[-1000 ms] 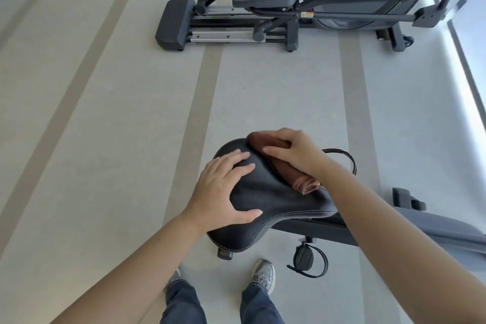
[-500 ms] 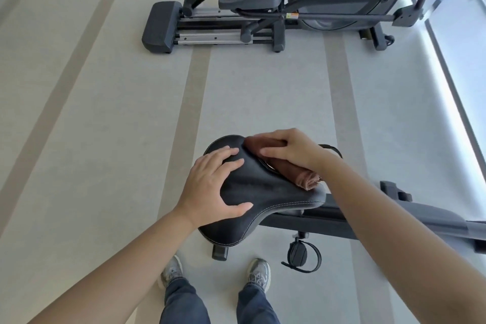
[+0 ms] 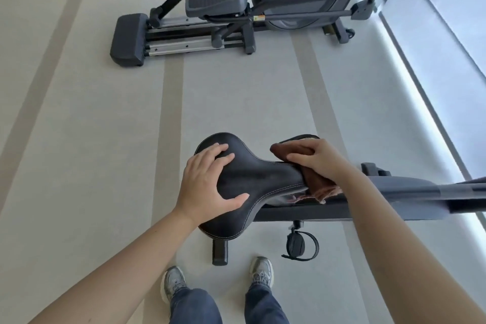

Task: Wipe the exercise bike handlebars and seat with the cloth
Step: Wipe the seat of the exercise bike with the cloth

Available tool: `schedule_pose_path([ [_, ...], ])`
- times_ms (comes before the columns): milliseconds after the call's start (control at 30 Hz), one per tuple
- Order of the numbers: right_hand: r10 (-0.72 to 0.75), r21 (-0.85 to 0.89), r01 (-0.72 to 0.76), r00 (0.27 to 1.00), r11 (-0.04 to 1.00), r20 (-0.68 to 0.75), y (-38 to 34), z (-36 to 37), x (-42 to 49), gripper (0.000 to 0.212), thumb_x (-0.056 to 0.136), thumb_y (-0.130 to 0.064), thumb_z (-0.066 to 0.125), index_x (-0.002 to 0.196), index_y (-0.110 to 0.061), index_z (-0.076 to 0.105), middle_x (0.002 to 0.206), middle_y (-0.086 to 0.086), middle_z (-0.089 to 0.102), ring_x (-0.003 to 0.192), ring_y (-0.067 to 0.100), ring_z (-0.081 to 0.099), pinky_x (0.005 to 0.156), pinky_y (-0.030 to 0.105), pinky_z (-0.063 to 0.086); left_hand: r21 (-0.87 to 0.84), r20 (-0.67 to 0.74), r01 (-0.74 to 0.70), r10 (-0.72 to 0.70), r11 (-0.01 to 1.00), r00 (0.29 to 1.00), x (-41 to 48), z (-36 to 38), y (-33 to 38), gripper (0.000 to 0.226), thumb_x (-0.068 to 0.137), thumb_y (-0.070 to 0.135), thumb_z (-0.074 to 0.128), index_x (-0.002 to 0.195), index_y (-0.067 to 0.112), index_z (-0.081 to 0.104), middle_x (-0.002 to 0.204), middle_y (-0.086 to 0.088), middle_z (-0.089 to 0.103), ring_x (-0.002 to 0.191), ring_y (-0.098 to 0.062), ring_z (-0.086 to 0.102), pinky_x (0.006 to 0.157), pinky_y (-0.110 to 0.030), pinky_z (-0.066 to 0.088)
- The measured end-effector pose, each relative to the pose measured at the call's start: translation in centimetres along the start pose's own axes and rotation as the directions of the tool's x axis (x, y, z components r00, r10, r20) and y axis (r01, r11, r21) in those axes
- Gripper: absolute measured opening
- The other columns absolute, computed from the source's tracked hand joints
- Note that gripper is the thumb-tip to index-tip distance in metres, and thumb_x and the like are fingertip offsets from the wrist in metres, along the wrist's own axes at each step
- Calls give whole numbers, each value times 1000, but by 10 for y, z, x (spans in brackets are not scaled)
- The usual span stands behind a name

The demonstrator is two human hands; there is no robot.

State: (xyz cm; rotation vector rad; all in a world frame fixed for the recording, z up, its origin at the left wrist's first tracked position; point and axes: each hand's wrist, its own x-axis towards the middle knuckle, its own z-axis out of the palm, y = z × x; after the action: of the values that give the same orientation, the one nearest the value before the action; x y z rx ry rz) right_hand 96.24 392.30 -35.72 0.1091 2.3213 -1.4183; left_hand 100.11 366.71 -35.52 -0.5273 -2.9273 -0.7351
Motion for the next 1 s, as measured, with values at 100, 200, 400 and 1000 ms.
schedule_pose_path([
  [100,15,150,28,960,988,-278,11,17,-24,25,82,-20,64,100,-38,65,103,-10,67,99,4,59,87,20,40,-12,-17,-19,19,1000,1000,0,1,-1,70,57,49,71,114,9,60,131,-7,51,124,-25,44,100,-39,31],
  [200,154,305,69,748,950,-646,13,56,-47,27,83,-20,62,99,-42,63,103,-12,61,94,-4,54,82,5,36,-23,-35,-37,36,999,999,0,2,-4,70,56,49,71,112,8,61,130,-8,52,124,-26,45,100,-40,32],
  [400,421,478,73,372,875,-827,-12,108,-46,35,87,-27,57,121,-33,56,113,-14,43,96,-5,46,81,1,26,-44,-39,-81,79,996,996,0,5,-10,71,56,43,79,114,9,59,130,-9,52,124,-28,44,99,-44,32],
  [1000,440,493,93,330,865,-835,-54,227,-86,35,84,-20,61,111,-43,59,106,-6,55,100,2,51,82,1,32,-89,-79,-142,135,986,988,0,15,-18,73,61,47,73,120,8,54,135,-8,48,128,-25,38,102,-44,24],
])
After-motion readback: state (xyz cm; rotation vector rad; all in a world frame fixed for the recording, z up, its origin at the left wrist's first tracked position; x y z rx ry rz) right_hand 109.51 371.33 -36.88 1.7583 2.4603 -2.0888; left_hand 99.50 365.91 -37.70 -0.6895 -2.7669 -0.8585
